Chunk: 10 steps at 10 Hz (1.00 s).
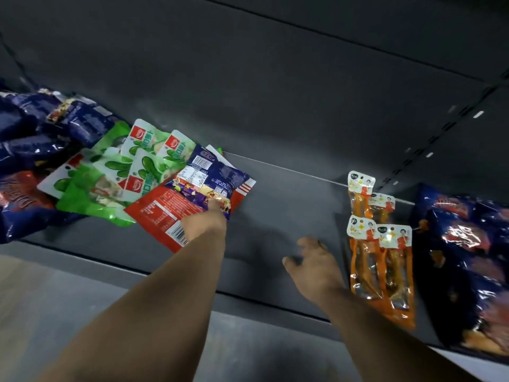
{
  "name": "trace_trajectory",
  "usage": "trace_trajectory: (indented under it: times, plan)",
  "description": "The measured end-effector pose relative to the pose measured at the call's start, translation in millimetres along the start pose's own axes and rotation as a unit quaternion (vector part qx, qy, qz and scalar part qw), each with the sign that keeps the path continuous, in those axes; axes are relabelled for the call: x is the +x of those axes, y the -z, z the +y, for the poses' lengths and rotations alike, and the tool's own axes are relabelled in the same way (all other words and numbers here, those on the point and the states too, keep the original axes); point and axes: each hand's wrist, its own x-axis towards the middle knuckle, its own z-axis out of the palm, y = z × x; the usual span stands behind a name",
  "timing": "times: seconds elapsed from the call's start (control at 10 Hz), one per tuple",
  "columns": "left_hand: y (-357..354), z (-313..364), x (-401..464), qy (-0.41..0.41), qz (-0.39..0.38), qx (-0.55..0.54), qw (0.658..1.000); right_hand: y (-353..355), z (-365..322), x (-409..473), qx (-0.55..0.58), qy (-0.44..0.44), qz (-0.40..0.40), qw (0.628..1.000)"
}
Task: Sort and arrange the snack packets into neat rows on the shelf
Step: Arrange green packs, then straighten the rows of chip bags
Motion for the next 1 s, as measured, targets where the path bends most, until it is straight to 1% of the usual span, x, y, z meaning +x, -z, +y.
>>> trace_trajectory:
  times: [0.1, 0.2, 0.3, 0.4, 0.5, 0.6, 0.7, 0.9, 1.0]
  plan:
    - [-5.1, 0.9, 8.3, -0.011, -0.025, 0.014, 1.000, 1.5, -3.4, -6.0, -0.004, -0.001, 0.003, 1.000]
    - [-15.7, -4.1, 21.7, -0.029, -0.096, 0.007, 0.995, 7.5, -1.0, -15.9, -0.028, -0.009, -0.001, 1.000]
    - [-19.5, -1.6, 11.3, -0.059, -0.112, 0.001, 0.992, 14.9, 5.8, -21.1, -0.063, -0.029, 0.002, 0.998]
    - [-25.6, 2.6, -7.7, -0.098, -0.112, -0.025, 0.989, 21.9, 6.8, -20.9, -0.083, -0.031, 0.000, 0.996]
    - [-29.7, 0.5, -40.5, -0.124, -0.117, -0.055, 0.984, 29.6, 3.1, -17.9, -0.079, -0.013, 0.021, 0.997]
    - [-31.5, -7.9, -76.0, -0.160, -0.117, -0.067, 0.978, 28.9, -2.0, -8.7, -0.034, 0.022, 0.054, 0.998]
    - [-23.8, -13.3, -107.3, -0.185, -0.131, -0.067, 0.972, 20.5, -5.1, 5.2, -0.013, 0.059, 0.082, 0.995]
    - [-10.2, -7.1, -137.3, -0.147, -0.120, -0.129, 0.973, 15.6, -9.1, 17.3, 0.027, 0.143, 0.095, 0.985]
    - [-7.9, -1.4, -145.8, -0.135, -0.109, -0.144, 0.974, 21.1, -8.2, 18.6, 0.073, 0.183, 0.087, 0.977]
